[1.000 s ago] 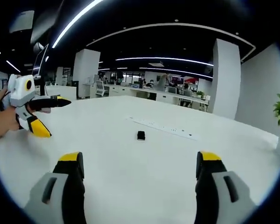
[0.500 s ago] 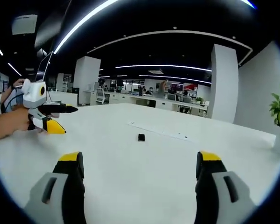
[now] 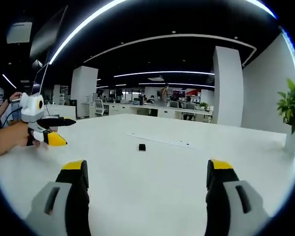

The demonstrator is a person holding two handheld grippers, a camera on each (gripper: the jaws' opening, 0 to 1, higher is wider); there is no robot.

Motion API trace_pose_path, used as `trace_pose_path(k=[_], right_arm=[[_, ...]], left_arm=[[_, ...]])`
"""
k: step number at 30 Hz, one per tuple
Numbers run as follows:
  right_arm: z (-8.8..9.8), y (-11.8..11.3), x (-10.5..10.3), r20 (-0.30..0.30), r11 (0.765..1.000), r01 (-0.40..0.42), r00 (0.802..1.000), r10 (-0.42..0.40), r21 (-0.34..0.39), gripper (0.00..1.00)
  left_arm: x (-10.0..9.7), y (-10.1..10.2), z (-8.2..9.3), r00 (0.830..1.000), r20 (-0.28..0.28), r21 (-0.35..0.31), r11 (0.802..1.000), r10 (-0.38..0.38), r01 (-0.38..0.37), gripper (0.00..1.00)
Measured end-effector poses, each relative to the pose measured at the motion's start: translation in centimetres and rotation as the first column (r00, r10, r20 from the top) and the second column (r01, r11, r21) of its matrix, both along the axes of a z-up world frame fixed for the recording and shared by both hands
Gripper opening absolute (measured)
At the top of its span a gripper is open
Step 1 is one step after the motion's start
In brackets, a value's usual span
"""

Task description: Snap the two parts of the plastic buckle together until the buckle closes and remains connected.

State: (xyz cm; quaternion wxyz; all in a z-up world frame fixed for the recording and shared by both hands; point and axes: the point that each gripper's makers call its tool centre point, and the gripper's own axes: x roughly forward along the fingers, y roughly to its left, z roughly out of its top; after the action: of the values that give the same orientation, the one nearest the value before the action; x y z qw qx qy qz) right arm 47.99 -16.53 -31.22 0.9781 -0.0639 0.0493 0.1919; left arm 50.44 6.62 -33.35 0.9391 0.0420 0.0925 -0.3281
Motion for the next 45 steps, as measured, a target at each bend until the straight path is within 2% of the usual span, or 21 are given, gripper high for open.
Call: trace_pose_path(k=[5,7,10,12,14,16,21,24,26,28,31,32,34,37,40,43,45], right_arm=[[-0.7,0.4,-0.6,-0.008,1.0,-0.002,1.0,0.002,-0.015,1.0],[-0.4,0.2,-0.4,-0.005,1.0,0.002,1.0,-0.002,-0.026,1.0],[0.1,0.2,-0.4,0.0,1.0,0.006,1.0,-0.006,0.019,1.0],[0.2,0.2,-0.4,0.0,1.0,0.006,1.0,-0.006,0.022,1.0],[0.4,0.0,-0.6,0.002,0.999,0.008,1.0,-0.008,0.031,1.0],[0.6,-0.2,-0.9,0.009,0.999,0.015,1.0,-0.015,0.032,1.0],[1.0,-0.8,-1.9,0.025,0.999,0.026,0.999,-0.027,0.035,0.97],[1.4,-1.1,-2.5,0.039,0.998,0.029,0.999,-0.031,0.047,0.95],[1.7,-1.0,-2.7,0.048,0.998,0.029,0.998,-0.031,0.048,0.94],[1.1,-0.5,-3.6,0.029,0.999,0.034,0.999,-0.034,-0.003,0.88],[1.4,-0.6,-3.6,0.052,0.999,0.032,0.998,-0.031,-0.02,0.91],[1.4,-0.6,-3.7,0.052,0.999,0.031,0.998,-0.03,-0.021,0.92],[1.4,-0.3,-4.1,0.057,0.999,0.024,0.998,-0.023,-0.021,0.92],[1.2,-0.1,-4.6,0.051,0.999,0.03,0.998,-0.028,-0.032,0.9],[1.2,-0.2,-5.4,0.054,0.999,0.036,0.998,-0.035,-0.03,0.91],[1.3,0.1,-5.4,0.062,0.999,0.025,0.998,-0.023,-0.029,0.95],[1.0,0.2,-4.7,0.055,0.998,0.022,0.998,-0.019,-0.052,1.0]], left_arm=[[-1.3,-0.4,0.0,1.0,0.009,0.023,1.0,-0.011,0.011,1.0],[-1.0,-0.3,0.1,1.0,0.019,0.027,1.0,-0.005,0.005,1.0],[-2.2,0.0,-0.1,1.0,0.03,0.045,0.999,0.006,-0.008,1.0],[-2.3,1.1,-0.2,0.997,0.065,0.105,0.993,0.051,-0.058,1.0],[-2.4,1.6,0.3,0.99,0.126,0.141,0.986,0.068,-0.085,1.0],[-3.0,1.5,0.6,0.992,0.102,0.079,0.994,0.072,-0.08,1.0],[-3.8,2.1,1.0,0.992,0.108,0.056,0.995,0.072,-0.078,1.0],[-4.9,2.0,1.6,0.995,0.091,-0.027,0.998,0.052,-0.049,1.0],[-5.0,2.5,1.9,0.994,0.093,-0.032,0.998,0.06,-0.057,1.0],[-4.7,3.3,2.3,0.992,0.099,-0.04,0.996,0.079,-0.075,1.0],[-4.7,3.9,3.0,0.992,0.093,-0.093,0.993,0.086,-0.077,0.99],[-4.7,3.9,3.1,0.992,0.095,-0.096,0.992,0.086,-0.077,0.99],[-5.2,3.5,2.9,0.992,0.095,-0.092,0.993,0.083,-0.074,0.93],[-5.2,3.3,2.5,0.993,0.09,-0.076,0.995,0.078,-0.071,0.98],[-5.2,3.3,2.8,0.992,0.1,-0.077,0.995,0.076,-0.069,0.99],[-5.3,3.3,2.5,0.992,0.099,-0.057,0.996,0.077,-0.072,0.99],[-5.2,3.4,2.2,0.991,0.101,-0.042,0.996,0.083,-0.079,0.99]])
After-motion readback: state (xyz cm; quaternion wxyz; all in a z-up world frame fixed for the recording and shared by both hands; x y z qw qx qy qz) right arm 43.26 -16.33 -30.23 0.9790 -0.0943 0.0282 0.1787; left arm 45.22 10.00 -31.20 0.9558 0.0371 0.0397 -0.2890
